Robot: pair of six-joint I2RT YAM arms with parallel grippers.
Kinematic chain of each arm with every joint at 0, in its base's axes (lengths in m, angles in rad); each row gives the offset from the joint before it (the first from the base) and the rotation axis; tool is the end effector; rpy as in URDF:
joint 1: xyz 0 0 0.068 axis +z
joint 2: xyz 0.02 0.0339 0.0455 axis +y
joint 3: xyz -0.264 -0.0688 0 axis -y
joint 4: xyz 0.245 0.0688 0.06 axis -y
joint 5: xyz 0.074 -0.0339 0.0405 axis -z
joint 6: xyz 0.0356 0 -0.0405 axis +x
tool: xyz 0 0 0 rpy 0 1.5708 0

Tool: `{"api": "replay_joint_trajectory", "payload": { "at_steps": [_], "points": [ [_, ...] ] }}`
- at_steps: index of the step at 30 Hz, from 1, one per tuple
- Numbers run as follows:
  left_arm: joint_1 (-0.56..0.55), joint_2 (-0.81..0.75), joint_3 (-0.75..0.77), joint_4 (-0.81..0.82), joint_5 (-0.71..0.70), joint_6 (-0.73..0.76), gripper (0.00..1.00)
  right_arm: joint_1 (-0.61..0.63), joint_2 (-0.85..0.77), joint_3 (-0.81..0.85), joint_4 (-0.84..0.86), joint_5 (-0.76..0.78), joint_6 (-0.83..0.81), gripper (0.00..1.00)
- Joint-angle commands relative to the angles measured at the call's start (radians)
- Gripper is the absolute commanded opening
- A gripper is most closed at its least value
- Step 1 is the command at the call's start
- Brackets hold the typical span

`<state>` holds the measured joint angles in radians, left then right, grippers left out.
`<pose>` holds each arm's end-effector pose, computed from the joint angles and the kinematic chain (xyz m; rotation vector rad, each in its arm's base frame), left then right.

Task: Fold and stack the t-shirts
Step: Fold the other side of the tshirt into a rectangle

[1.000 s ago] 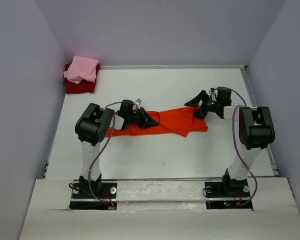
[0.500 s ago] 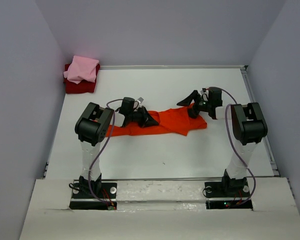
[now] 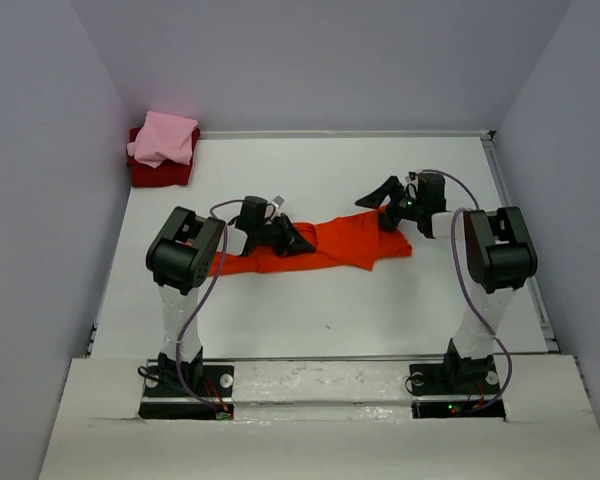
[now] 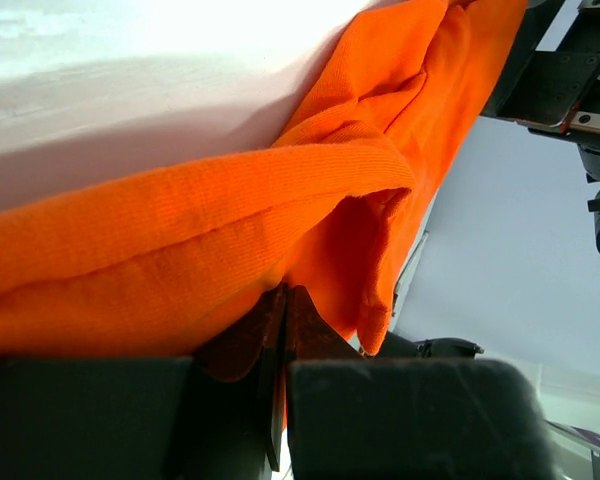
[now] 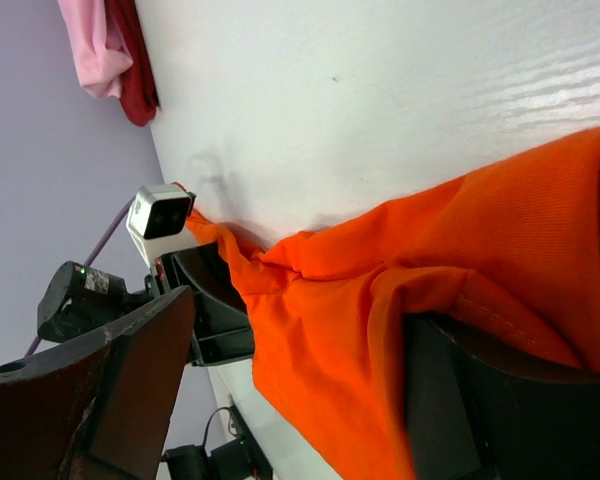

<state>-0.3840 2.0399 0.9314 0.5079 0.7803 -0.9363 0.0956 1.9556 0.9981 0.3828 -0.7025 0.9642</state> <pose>0.3469 -0.1672 0.1003 -0.1520 2.4216 -1.5368 0.3901 0.0605 0.1374 0.5435 2.2440 1.3383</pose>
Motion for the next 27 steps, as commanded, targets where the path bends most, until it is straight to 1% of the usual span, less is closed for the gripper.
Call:
{"api": "replay_joint_trajectory", "payload": {
  "at_steps": [1,7,11,14,20,27],
  "points": [
    [0.01,-0.003,-0.062,-0.14,-0.108,0.065,0.11,-0.037,-0.061,-0.009,0.042,0.055,-0.035,0.81],
    [0.02,-0.017,-0.08,-0.14,-0.116,0.067,0.11,-0.062,-0.069,-0.004,0.027,0.072,-0.062,0.81],
    [0.03,-0.033,-0.101,-0.14,-0.122,0.071,0.11,-0.094,-0.049,0.01,0.025,0.066,-0.074,0.81],
    [0.033,-0.038,-0.117,-0.137,-0.122,0.074,0.11,-0.094,-0.032,0.02,0.027,0.063,-0.076,0.81],
    [0.04,-0.046,-0.123,-0.131,-0.124,0.07,0.11,-0.094,-0.003,0.051,0.001,0.008,-0.062,0.81],
    [0.04,-0.038,-0.1,-0.131,-0.125,0.067,0.11,-0.094,-0.098,0.007,-0.087,0.003,-0.082,0.8]
  ]
}}
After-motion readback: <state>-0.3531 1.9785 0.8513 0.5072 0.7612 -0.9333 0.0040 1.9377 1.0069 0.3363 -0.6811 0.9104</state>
